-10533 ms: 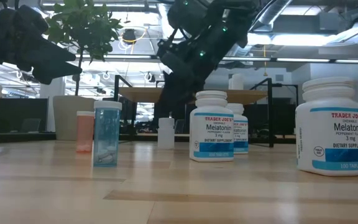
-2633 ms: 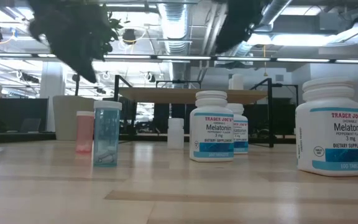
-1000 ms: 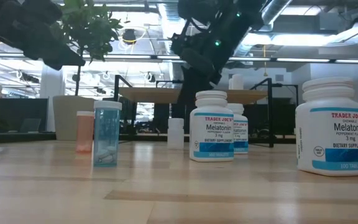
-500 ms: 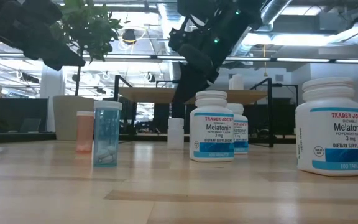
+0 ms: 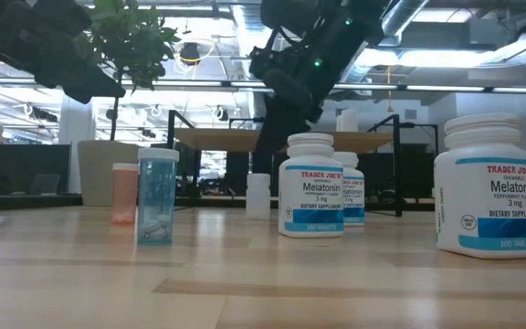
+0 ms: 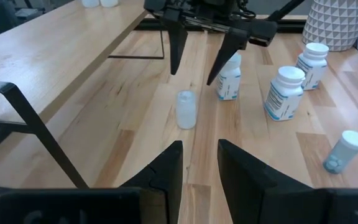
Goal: Pick and place medicine bottles onto shelf by color
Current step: Put the transparent medicine bottle on the shelf aligned with the other transparent medicine bottles
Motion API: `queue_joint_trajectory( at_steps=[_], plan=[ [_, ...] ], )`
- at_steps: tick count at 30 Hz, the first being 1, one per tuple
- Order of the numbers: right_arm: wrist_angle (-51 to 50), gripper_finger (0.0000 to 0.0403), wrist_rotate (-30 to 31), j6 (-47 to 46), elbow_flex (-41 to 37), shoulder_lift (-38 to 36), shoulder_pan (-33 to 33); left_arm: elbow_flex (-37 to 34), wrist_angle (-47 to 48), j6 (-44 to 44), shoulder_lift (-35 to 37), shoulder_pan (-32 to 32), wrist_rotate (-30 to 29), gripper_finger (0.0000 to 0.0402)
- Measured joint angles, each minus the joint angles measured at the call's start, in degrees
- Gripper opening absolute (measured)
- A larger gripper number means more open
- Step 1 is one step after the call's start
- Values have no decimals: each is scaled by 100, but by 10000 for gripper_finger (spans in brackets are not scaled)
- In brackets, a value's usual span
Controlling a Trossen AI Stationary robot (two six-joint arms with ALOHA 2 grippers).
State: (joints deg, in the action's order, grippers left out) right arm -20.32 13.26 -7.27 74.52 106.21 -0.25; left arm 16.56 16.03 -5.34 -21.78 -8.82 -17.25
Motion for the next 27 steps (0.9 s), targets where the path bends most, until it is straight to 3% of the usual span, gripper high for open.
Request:
queue_joint_trajectory(
  at_steps=[27],
  plan=[
    [542,292,9,-126,37,856,-150,2,9,-2,-2,2,0,89]
  ],
)
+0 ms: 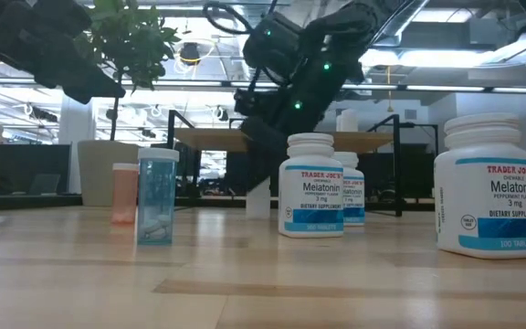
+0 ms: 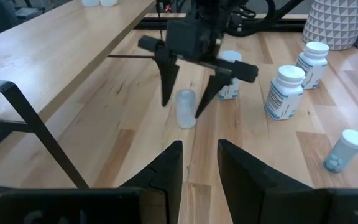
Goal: Pick and place medicine bottles onto shelf by color
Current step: Put the transparent medicine bottle on the shelf aligned with the other transparent medicine bottles
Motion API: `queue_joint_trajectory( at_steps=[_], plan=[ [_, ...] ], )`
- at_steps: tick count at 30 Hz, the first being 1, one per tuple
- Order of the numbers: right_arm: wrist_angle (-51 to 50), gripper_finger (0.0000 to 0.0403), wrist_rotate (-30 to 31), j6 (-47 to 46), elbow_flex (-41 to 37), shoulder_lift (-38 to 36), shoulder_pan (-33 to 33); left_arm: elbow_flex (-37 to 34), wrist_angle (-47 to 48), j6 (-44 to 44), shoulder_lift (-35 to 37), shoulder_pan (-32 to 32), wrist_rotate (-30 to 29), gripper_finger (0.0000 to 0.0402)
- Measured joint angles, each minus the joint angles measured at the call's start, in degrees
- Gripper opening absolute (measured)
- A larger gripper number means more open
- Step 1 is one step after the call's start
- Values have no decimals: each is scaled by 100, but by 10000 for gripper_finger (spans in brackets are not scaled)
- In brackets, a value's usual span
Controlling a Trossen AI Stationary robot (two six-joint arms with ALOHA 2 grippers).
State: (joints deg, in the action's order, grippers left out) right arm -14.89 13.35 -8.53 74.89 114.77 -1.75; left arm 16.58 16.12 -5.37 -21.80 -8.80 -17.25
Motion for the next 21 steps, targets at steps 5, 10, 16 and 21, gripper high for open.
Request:
queue_joint_trajectory(
  at_steps=[5,10,16,21],
  plan=[
    [-42,291,-5,3,70,-25,8,0,-3,0,0,-2,4,89],
    [-106,291,-3,0,59,-23,1,0,-1,-6,0,0,4,89],
    [-63,282,-3,-5,59,-15,8,0,-1,-24,0,0,6,89],
    [-73,259,-3,-13,59,-15,3,0,-1,-24,0,-2,8,89]
  ],
)
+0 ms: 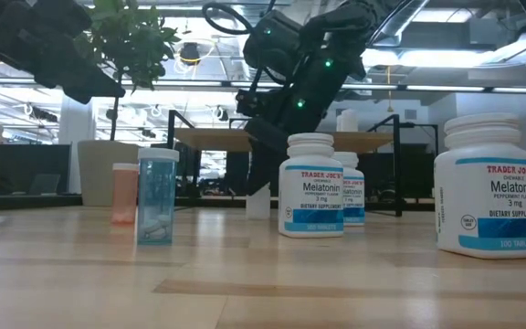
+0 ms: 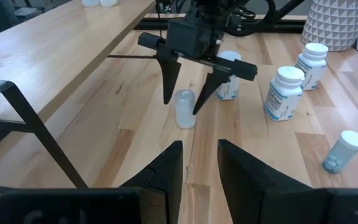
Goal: Pick and place medicine bottles onto shelf by color
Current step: Put the transparent medicine bottle on the shelf aligned with the other transparent medicine bottles
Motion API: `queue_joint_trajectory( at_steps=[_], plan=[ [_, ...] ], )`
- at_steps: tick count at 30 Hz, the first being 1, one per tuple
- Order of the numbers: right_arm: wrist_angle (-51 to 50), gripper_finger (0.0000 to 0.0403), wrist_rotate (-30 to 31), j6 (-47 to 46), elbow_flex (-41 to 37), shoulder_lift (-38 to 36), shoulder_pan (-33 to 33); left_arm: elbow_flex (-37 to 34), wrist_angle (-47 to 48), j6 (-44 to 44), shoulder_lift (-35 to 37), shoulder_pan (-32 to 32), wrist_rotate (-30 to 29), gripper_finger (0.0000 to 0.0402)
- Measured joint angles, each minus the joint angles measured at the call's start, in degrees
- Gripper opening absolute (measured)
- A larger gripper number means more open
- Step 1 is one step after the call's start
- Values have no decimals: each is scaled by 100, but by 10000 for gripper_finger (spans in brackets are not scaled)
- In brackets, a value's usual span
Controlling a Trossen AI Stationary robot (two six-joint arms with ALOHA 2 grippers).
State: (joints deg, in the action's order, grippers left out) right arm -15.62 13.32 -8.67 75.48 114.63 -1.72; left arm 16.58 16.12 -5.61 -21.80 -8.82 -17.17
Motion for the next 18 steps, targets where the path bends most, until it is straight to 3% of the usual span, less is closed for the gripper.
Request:
queue_joint_trajectory(
  at_steps=[11,18],
  plan=[
    [-33,128,-143,-342,5,-5,13,0,0,0,0,0,2,89],
    [-765,124,-609,-352,416,-258,96,0,2,0,0,0,9,89]
  ],
)
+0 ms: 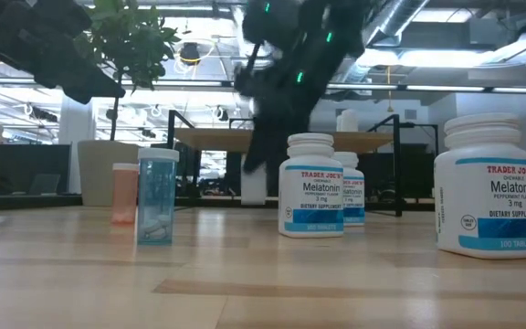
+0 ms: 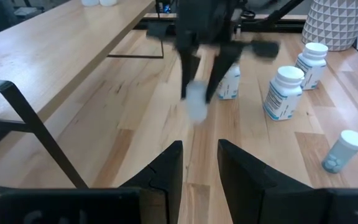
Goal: Pick and place medicine bottles onto shelf by color
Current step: Put the transparent medicine bottle on the shelf aligned with the other transparent medicine bottles
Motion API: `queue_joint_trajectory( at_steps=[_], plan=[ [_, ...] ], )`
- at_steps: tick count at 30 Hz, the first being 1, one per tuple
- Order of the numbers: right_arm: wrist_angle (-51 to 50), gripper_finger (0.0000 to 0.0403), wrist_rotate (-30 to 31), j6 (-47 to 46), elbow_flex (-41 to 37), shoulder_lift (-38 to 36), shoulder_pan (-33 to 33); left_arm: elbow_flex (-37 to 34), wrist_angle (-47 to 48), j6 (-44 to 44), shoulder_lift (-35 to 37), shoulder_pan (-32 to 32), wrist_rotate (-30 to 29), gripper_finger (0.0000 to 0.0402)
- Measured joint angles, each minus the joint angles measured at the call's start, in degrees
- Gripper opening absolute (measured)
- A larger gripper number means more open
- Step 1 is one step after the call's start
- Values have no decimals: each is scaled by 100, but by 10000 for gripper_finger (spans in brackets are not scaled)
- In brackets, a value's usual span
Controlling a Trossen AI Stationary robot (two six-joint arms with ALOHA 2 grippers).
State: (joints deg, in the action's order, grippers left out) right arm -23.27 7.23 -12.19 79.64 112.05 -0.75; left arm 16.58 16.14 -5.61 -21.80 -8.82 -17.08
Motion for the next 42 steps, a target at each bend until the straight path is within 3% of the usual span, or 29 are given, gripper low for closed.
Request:
queue_joint_trajectory(
  at_steps=[10,15,18,21,26,33,38,42],
  plan=[
    [-1301,124,36,5,259,-1735,43,2,120,11,0,0,-13,89],
    [-2208,124,986,-333,259,-2420,-67,2,82,21,0,1,-14,89],
    [-3083,125,1433,-764,257,-2654,-218,2,79,23,0,0,-17,89],
    [-3796,124,1440,-884,253,-2721,-451,2,76,24,1,1,-19,89],
    [-4153,124,1441,-668,250,-2963,-928,2,76,25,0,1,-18,89],
    [-4175,124,1442,-399,171,-3974,-1418,2,81,24,0,2,-20,89],
    [-3027,124,1176,-245,-928,-4794,-1631,2,74,24,0,0,-22,89],
    [-2077,124,711,-190,-1713,-5050,-1834,2,72,-29,0,0,-22,89]
  ],
)
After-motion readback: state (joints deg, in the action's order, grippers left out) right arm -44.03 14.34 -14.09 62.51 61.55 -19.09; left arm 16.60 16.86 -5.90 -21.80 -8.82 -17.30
